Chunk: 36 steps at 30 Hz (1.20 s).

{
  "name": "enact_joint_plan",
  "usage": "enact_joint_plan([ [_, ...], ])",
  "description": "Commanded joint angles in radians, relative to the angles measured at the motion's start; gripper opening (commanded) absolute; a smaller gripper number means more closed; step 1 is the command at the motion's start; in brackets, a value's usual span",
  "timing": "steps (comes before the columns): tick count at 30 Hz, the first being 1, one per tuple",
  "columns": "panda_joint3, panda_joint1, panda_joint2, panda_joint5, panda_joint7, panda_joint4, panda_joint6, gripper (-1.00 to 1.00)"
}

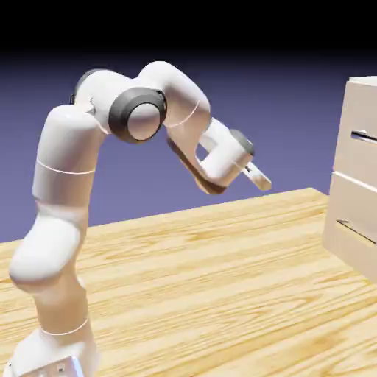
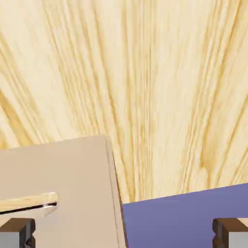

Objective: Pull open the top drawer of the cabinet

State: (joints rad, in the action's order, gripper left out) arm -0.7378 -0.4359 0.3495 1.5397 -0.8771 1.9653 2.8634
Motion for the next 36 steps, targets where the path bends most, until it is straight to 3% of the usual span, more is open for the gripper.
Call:
enact_joint_plan([
  [1, -0.02, -0.012, 0.025, 0.041, -0.044, -0.023, -0.005, 0.0],
  [30, -0.592, -0.36, 0.738, 1.236, -1.299, -0.678, -0.139, 0.0],
  [36, -0.585, -0.255, 0.808, 1.186, -1.409, -0.859, -0.078, 0.0],
])
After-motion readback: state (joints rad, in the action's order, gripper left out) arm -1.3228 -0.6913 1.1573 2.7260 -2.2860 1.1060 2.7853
